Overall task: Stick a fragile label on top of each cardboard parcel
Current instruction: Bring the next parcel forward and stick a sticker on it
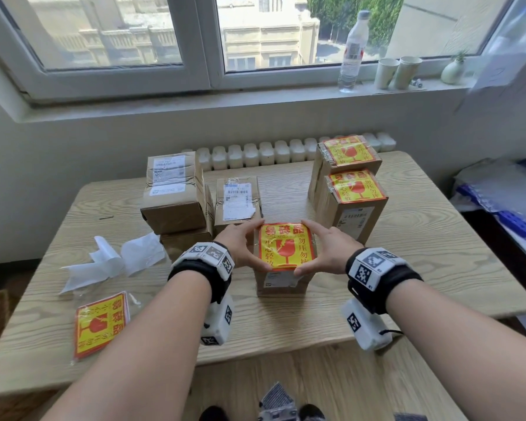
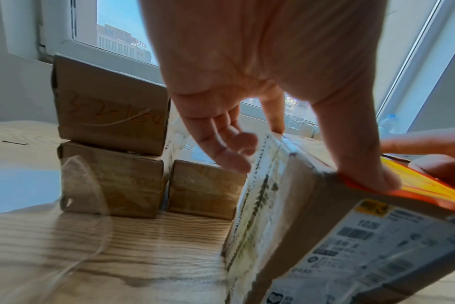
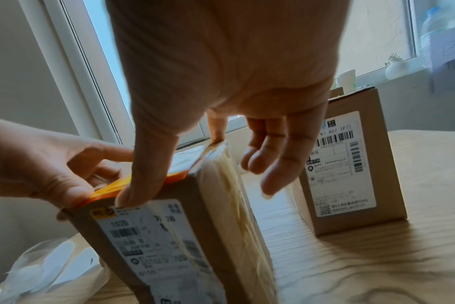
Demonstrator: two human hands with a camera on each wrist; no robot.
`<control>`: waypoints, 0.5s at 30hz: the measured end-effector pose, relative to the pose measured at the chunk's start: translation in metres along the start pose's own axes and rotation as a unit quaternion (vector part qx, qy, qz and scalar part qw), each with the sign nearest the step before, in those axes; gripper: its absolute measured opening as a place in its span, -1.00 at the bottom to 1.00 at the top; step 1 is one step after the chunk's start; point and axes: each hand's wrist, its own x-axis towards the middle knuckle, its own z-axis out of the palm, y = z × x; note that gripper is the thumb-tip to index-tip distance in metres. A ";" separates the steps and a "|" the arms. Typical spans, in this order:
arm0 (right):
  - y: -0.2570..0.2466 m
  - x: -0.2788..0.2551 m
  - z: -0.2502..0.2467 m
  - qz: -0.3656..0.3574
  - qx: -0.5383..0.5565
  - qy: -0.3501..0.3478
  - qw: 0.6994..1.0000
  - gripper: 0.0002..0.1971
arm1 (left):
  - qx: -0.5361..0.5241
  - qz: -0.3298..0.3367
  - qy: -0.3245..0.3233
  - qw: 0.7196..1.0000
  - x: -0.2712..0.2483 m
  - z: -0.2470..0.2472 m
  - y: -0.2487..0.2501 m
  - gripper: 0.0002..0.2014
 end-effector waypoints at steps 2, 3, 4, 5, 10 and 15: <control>0.000 0.000 0.001 -0.003 0.052 0.000 0.999 0.30 | -0.024 -0.020 -0.032 0.999 -0.004 0.001 0.001 0.23; 0.000 -0.002 0.001 -0.003 0.091 0.000 0.996 0.31 | -0.049 -0.027 -0.041 0.998 -0.006 0.002 0.004 0.26; -0.001 -0.003 0.001 -0.001 0.131 0.001 0.991 0.29 | -0.079 -0.033 -0.044 0.995 -0.006 0.003 0.007 0.27; -0.001 -0.003 0.001 0.000 0.160 0.003 0.987 0.26 | -0.110 -0.040 -0.043 0.992 -0.007 0.003 0.011 0.26; 0.005 -0.005 -0.017 0.003 0.194 0.044 0.980 -0.16 | -0.222 -0.059 -0.059 0.971 0.001 -0.007 0.033 0.13; 0.008 0.005 -0.051 0.012 0.205 0.111 0.972 -0.27 | -0.315 -0.080 0.022 0.946 0.012 -0.032 0.060 -0.13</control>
